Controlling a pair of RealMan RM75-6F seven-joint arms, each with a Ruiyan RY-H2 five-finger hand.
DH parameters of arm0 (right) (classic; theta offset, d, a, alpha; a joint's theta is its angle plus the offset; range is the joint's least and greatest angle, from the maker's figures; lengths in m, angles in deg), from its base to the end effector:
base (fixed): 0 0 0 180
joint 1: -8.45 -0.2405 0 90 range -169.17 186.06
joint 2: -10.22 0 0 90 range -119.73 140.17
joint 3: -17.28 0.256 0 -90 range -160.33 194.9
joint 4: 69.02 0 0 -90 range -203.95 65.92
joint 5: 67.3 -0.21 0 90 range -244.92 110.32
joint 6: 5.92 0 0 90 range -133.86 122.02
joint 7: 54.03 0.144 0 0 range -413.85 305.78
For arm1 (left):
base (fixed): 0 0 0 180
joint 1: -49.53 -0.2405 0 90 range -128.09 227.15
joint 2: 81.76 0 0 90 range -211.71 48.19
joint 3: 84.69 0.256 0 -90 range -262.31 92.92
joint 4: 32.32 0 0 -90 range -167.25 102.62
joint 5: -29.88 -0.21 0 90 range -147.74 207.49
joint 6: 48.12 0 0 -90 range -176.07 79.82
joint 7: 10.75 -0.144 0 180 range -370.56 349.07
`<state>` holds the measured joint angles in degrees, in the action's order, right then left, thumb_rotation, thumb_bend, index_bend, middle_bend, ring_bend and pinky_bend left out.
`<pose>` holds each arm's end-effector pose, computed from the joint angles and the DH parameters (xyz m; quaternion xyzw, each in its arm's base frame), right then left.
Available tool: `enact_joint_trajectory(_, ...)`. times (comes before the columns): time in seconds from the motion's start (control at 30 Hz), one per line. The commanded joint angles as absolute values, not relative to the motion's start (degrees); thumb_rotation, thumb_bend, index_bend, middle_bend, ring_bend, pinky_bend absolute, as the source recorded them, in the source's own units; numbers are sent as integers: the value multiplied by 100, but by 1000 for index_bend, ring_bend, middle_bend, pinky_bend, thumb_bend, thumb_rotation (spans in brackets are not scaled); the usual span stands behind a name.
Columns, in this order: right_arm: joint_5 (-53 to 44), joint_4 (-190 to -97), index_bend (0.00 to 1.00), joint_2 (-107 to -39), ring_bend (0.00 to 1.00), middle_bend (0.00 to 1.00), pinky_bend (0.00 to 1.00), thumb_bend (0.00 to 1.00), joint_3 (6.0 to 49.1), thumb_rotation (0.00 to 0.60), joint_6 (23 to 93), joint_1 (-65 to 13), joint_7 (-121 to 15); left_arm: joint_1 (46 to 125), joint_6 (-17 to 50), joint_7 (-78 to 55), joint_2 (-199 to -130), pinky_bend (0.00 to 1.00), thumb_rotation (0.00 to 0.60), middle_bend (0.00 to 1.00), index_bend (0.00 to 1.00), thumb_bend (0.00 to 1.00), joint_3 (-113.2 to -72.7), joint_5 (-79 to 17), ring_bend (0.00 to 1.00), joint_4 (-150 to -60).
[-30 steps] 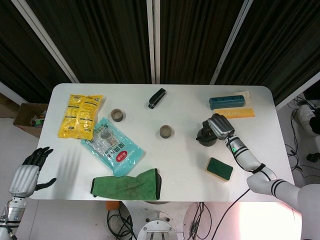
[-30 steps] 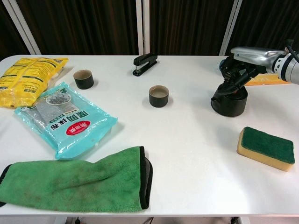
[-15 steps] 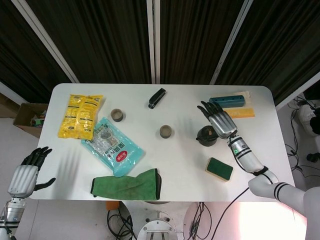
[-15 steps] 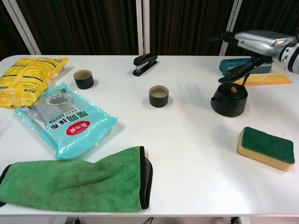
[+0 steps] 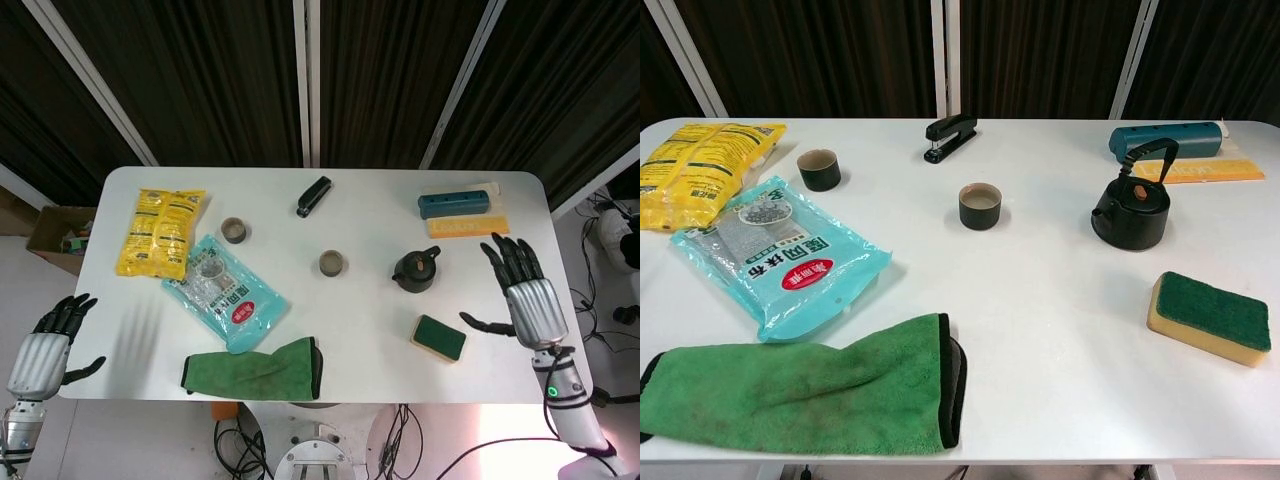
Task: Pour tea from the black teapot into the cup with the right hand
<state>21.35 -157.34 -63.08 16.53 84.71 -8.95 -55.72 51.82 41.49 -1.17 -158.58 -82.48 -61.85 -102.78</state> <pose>-0.2580 -0.2289 0.1156 0.6289 -0.3191 0.4836 0.5184 -0.3551 0.1504 0.1138 -0.6177 -0.3850 -0.3930 0.5619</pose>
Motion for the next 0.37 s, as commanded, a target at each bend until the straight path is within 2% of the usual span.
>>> enact_joint_trajectory(0.03,1985,-15349,0,-6492,0,0,0,28,1090,363,9135,217,-6124,5175,4214,-303,-15848,229,600,87,131,130,-8257,-6235,79,-10330)
enact_joint_trajectory(0.2,1538,-15086,0,-6603,0,0,0,61,1024,360,8894,616,-6047,5188,4285,-569,-15819,228,600,87,132,129,-8266,-6318,79,-10452)
enact_joint_trajectory(0.37,1666,-14909,0,-6689,0,0,0,73,1116,360,8730,626,-5826,5175,4321,-770,-15780,228,600,87,132,130,-8262,-6351,79,-10555)
